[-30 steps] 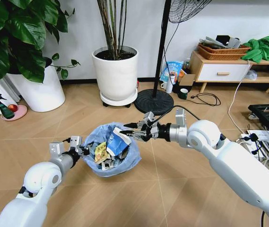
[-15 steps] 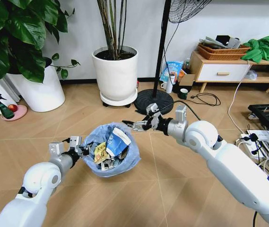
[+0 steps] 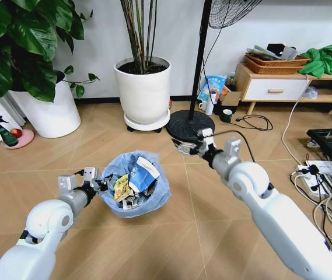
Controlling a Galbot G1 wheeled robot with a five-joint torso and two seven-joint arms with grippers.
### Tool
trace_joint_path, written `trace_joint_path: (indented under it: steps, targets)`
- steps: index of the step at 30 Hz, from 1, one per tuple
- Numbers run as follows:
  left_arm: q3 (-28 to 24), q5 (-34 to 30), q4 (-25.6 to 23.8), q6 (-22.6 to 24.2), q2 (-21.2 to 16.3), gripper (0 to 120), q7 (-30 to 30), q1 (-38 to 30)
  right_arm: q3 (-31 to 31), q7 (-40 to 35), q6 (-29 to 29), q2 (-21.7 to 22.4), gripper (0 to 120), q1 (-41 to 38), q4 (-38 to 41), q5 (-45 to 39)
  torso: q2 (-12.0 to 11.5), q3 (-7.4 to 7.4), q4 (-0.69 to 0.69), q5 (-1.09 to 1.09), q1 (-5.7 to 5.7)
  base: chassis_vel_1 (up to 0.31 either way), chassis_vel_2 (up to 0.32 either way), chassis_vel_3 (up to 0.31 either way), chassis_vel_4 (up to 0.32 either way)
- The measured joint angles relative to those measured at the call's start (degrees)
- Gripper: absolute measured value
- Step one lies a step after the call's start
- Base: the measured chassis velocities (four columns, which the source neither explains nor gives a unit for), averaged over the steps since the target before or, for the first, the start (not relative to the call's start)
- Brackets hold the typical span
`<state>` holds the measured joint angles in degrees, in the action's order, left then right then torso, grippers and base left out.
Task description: Pick up the trash bin and place the garbage on the floor into it.
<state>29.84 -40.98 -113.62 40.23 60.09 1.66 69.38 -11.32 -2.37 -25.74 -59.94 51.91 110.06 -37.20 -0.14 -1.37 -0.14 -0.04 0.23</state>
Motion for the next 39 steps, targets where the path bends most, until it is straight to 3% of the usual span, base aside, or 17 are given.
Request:
trace_joint_path:
  steps: [13, 22, 39]
  targets:
    - [0.11, 0.24, -0.16, -0.04, 0.35, 0, 0.38, 0.18, -9.53, -1.27, 4.35, -6.39, 100, 7.25, 0.36, 7.93, 0.00, 0.00, 0.01, -0.01, 0.00, 0.000, 0.000, 0.000, 0.000]
    - [0.38, 1.19, -0.43, -0.20, 0.46, 0, 0.23, 0.86, -17.36, -1.99, 4.39, -9.29, 100, 16.35, 7.53, 11.66, 0.00, 0.00, 0.00, -0.02, 0.00, 0.000, 0.000, 0.000, 0.000]
    - [0.70, 1.22, -1.46, -0.24, 0.64, 0, 0.12, 1.94, -18.68, -0.67, 3.52, -12.11, 100, 21.18, 10.88, 16.39, 0.00, 0.00, 0.01, -0.01, 0.00, 0.000, 0.000, 0.000, 0.000]
